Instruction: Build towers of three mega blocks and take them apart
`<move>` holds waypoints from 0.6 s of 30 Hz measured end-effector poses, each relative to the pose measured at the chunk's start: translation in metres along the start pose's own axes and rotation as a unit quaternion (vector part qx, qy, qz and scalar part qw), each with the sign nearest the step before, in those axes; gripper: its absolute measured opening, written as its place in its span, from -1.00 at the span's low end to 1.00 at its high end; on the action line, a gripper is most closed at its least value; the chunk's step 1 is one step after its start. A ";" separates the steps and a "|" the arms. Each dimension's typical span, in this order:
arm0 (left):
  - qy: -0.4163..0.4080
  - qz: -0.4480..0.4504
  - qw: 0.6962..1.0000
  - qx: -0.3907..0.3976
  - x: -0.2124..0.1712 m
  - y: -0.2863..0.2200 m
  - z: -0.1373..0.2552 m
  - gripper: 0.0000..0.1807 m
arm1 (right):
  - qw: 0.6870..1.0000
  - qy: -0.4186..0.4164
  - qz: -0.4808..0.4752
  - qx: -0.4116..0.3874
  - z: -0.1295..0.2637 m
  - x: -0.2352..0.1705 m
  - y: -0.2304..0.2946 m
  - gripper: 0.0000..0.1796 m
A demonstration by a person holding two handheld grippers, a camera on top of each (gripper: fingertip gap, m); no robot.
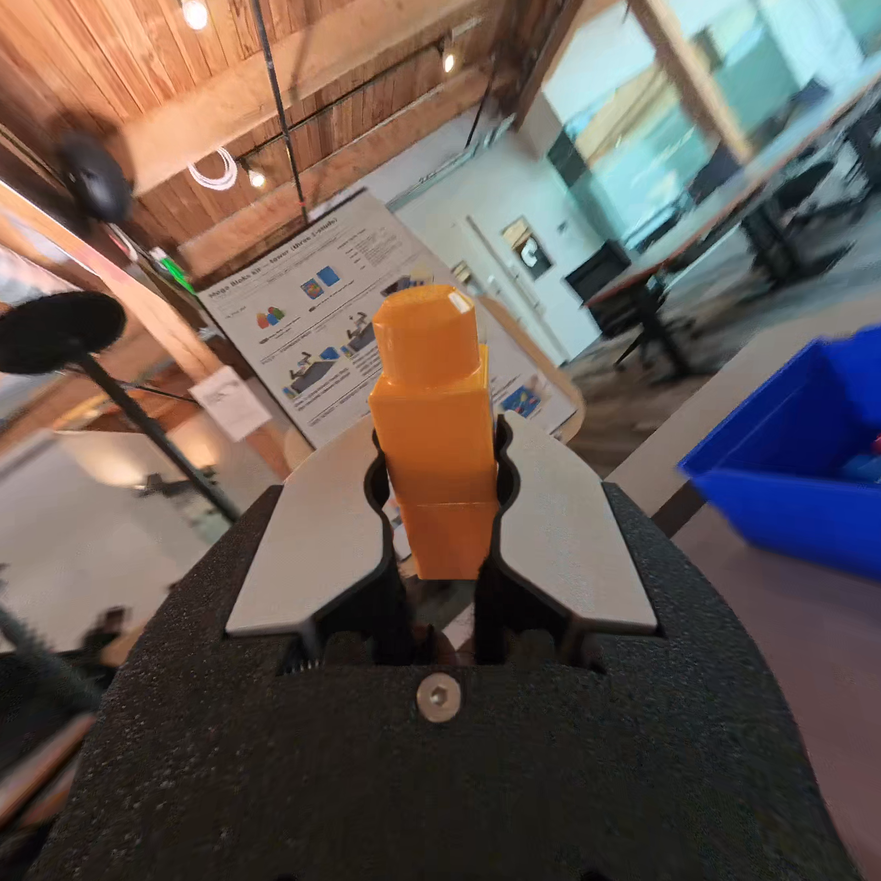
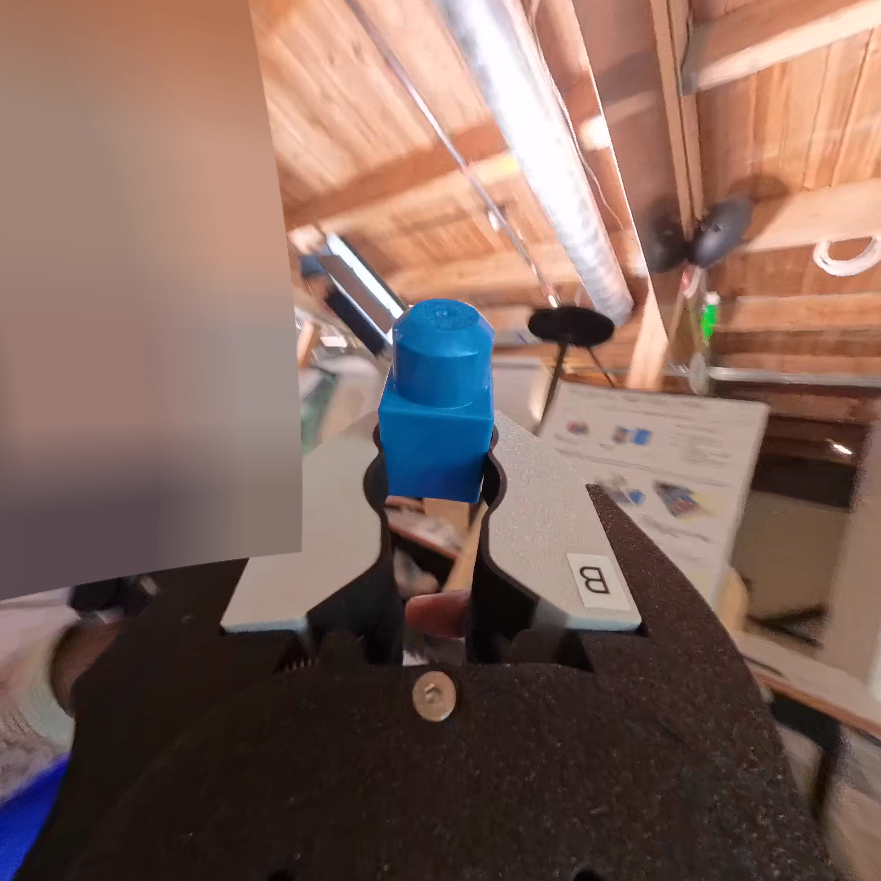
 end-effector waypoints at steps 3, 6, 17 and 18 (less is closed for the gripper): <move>-0.033 0.086 0.996 0.008 0.013 0.015 0.006 -0.53 | 0.985 0.172 0.014 -0.005 0.023 -0.031 -0.031 -0.59; -0.025 0.076 0.997 0.019 0.015 0.027 0.012 -0.53 | 0.904 0.426 -0.009 -0.020 0.074 -0.084 -0.057 -0.59; -0.045 0.127 0.990 0.033 0.023 0.043 0.021 -0.52 | 0.569 0.809 -0.135 -0.053 0.238 -0.195 -0.074 -0.54; -0.049 0.140 0.989 0.030 0.023 0.043 0.021 -0.52 | 0.563 0.814 -0.130 -0.059 0.242 -0.197 -0.076 -0.52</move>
Point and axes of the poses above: each gripper's, where its closed fingertips meet, z back along the fingers, x out of its top, y = z × x across the jaws, the point moved 5 cm from there along z, back along the fingers, and after that the axes turned 13 degrees about -y, right-handed, at the moved point
